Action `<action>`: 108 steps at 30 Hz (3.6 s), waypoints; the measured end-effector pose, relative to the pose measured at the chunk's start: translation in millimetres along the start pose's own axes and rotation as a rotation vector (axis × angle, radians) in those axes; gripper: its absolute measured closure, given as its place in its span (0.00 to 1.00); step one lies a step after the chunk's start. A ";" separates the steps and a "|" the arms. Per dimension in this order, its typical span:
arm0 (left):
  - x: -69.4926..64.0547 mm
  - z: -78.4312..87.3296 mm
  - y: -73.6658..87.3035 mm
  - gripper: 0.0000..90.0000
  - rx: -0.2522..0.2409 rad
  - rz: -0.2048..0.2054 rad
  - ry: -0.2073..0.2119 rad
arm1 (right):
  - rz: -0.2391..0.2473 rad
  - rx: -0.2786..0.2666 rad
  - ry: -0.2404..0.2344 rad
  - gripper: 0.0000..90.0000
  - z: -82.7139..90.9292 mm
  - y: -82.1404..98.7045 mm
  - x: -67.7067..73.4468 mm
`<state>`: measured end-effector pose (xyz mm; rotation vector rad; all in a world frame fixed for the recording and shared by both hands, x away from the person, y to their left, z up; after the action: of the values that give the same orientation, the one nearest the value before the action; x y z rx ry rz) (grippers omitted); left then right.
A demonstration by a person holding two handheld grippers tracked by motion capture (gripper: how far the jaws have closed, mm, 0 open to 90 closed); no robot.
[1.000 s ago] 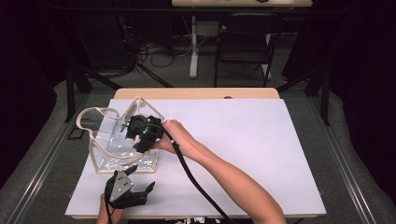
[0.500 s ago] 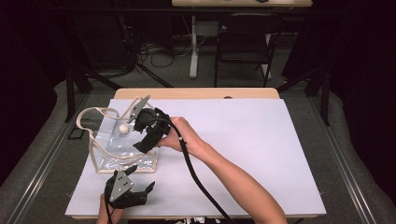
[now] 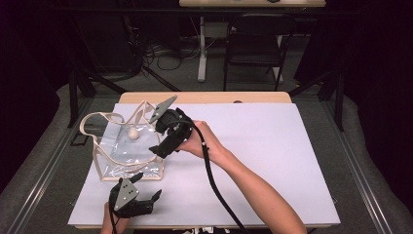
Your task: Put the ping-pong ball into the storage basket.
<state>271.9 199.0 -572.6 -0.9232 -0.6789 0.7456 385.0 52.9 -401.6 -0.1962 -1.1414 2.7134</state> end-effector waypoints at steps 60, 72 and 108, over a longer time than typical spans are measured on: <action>-2.7 -4.2 -0.3 0.18 0.010 0.002 0.004 | -0.174 -0.023 0.155 0.04 55.6 129.9 -25.9; -1.3 -3.0 -0.5 0.18 0.003 0.001 0.003 | -0.200 -0.012 0.192 0.03 60.8 158.1 -22.7; -1.5 -3.5 0.0 0.18 0.007 0.000 0.002 | -0.293 -0.017 0.282 0.04 73.5 238.5 -6.5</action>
<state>273.7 196.3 -574.4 -0.9173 -0.6740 0.7462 347.5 -162.8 -521.5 -0.3697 -1.0217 2.3335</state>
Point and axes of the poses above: each handheld gripper's, and its own axes: z roughly backward along the jaws, y roughly out of its underside, x roughly to its left, the point moved 4 cm from there along -z, roughly forward along the jaws, and after that the axes turned 6 degrees about -y, right-handed, at the moved point
